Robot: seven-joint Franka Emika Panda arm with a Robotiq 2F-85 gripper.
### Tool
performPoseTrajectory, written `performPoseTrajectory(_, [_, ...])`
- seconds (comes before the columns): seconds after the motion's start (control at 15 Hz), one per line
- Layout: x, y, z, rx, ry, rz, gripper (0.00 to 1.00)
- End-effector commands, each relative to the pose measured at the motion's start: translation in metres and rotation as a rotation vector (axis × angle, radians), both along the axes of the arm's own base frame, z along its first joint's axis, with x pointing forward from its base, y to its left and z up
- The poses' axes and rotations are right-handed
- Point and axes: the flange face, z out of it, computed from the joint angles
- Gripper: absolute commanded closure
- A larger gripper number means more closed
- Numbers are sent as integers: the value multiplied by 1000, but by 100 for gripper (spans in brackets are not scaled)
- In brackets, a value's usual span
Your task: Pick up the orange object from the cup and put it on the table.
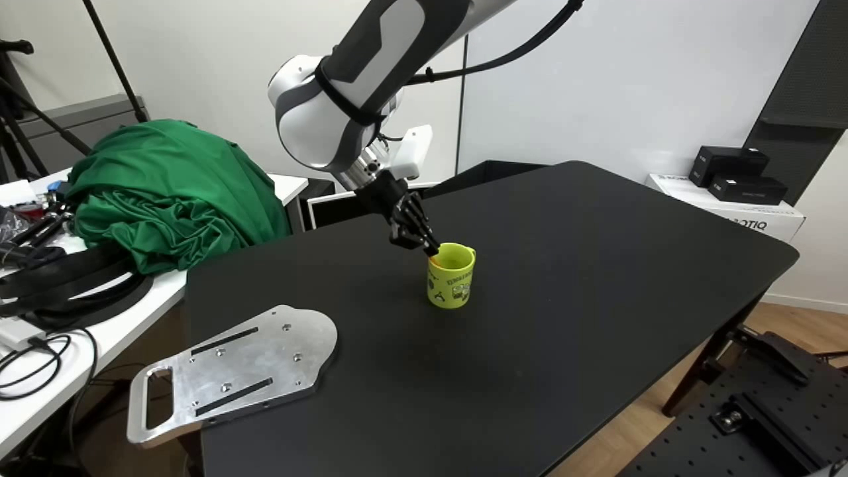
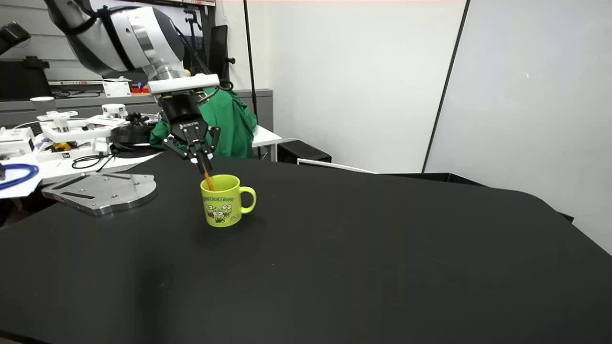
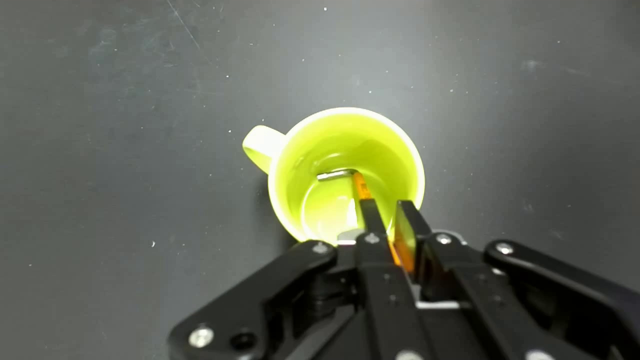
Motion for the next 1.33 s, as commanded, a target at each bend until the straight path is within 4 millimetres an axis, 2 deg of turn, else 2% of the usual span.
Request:
performPoseTrajectory(0.0, [5, 1, 12, 6, -5, -9, 53])
performPoseTrajectory(0.47, [5, 8, 5, 8, -14, 2, 7])
performPoseTrajectory(0.53, [5, 9, 5, 7, -16, 4, 49])
performPoseTrajectory(0.67, [5, 10, 4, 8, -23, 7, 45])
performPoseTrajectory(1.13, [6, 10, 3, 30, -48, 12, 94])
performPoseTrajectory(1.27, [6, 10, 2, 36, -52, 13, 100])
